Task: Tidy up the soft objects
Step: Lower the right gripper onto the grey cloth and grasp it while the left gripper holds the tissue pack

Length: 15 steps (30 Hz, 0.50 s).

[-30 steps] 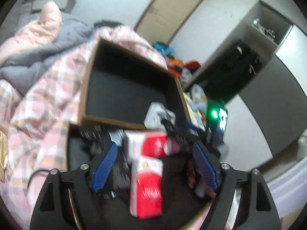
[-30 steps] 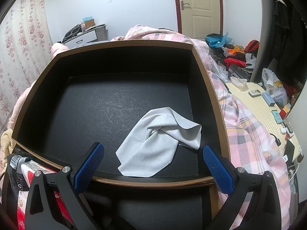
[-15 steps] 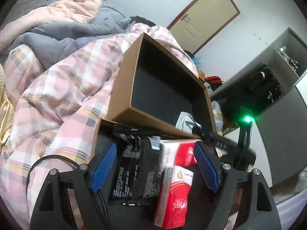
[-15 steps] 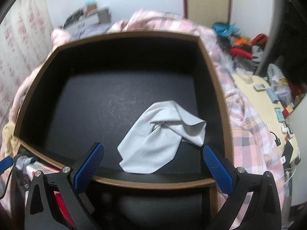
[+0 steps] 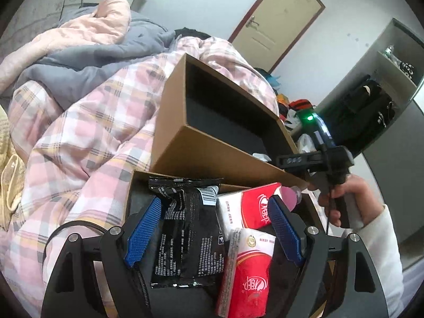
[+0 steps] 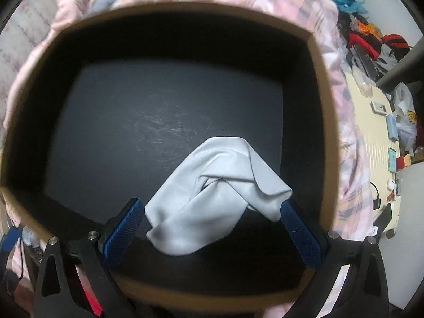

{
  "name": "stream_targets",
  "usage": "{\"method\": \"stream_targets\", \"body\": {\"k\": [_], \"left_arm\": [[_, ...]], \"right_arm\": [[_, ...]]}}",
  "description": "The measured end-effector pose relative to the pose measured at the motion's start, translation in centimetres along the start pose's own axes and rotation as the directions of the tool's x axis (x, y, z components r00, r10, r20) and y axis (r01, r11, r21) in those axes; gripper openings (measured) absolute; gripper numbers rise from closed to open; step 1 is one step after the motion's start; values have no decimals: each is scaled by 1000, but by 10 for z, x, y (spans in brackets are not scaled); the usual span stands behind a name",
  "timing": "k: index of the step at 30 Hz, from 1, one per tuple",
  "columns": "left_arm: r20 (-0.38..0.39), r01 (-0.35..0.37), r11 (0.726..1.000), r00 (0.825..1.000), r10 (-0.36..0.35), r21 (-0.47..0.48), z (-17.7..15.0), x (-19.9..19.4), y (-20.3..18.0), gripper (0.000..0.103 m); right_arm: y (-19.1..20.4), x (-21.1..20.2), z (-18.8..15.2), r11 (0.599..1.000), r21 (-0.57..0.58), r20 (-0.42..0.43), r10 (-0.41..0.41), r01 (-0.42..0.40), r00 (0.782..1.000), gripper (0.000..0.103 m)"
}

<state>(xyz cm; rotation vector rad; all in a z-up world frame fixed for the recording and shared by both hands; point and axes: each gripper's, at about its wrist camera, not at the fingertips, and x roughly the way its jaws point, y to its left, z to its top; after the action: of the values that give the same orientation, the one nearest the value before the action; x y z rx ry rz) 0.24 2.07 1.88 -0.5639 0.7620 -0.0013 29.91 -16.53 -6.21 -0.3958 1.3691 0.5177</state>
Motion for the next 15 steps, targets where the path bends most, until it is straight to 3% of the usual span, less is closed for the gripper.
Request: {"method": "stream_targets", "body": {"k": [4,12,15], "left_arm": [[40,-25,1000,999,24,13,0,-5,0,80],[118,-57,996,992,48,73,-2,-14,-11,80],[117,-63,995,992,54,79,-4,-12,-13,80]], "right_arm": [[17,25,-1,995,-79,-70,-62,56,996,102],[17,32,-10,997,-74,-81,4,-10,997,97],[22,30,-13,996,-86,-65,-11,5,998,96]]}}
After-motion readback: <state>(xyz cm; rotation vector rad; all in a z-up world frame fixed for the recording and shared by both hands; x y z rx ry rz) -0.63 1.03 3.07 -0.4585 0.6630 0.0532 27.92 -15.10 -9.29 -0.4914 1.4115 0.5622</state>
